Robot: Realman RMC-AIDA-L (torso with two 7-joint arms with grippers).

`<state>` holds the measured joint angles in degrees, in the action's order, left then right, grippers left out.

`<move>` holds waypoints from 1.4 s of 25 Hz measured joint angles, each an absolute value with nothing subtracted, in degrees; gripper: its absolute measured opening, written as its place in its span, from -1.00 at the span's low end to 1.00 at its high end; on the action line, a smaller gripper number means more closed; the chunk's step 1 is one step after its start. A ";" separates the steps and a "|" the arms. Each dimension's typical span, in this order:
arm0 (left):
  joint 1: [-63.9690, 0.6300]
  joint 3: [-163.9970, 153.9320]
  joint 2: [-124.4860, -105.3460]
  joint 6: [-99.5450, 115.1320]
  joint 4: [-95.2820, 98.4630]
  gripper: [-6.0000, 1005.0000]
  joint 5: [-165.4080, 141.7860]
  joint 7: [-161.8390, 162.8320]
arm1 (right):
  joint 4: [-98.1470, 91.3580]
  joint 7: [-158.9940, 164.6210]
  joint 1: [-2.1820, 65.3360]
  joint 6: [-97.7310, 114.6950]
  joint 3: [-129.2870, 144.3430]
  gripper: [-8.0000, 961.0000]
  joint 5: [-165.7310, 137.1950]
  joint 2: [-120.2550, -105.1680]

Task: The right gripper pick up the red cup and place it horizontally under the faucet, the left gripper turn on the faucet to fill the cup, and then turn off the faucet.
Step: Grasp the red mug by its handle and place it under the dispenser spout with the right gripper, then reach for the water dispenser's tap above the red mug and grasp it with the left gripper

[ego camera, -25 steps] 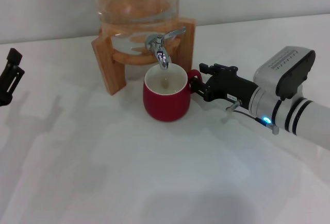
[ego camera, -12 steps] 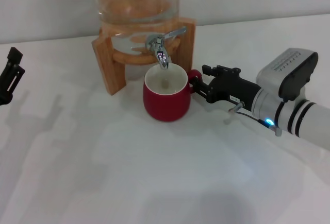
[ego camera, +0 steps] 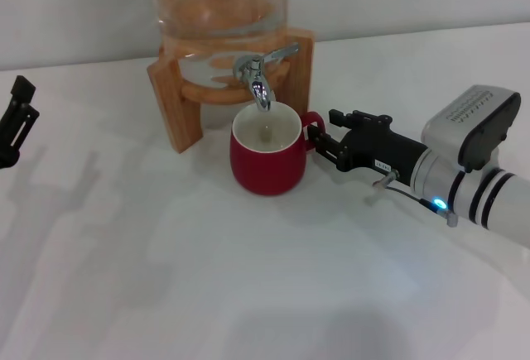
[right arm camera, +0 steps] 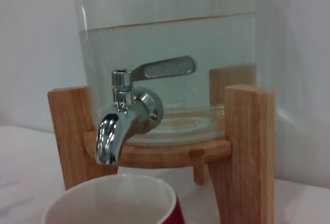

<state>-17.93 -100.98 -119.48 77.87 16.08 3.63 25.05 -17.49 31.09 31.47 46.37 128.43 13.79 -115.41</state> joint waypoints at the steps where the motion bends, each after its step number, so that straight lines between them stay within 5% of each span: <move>1: -17.93 -100.98 -119.47 77.87 16.08 0.71 3.68 25.05 | -17.62 31.10 31.36 46.38 128.45 -0.07 13.80 -115.37; 26: -17.78 -100.99 -119.44 77.87 16.08 0.71 3.78 25.05 | -18.56 31.47 24.41 52.16 128.14 -0.07 13.79 -114.14; 35: -17.81 -100.55 -119.44 77.77 15.69 0.71 3.85 25.10 | -18.17 33.91 22.29 58.14 126.08 -0.04 14.17 -111.49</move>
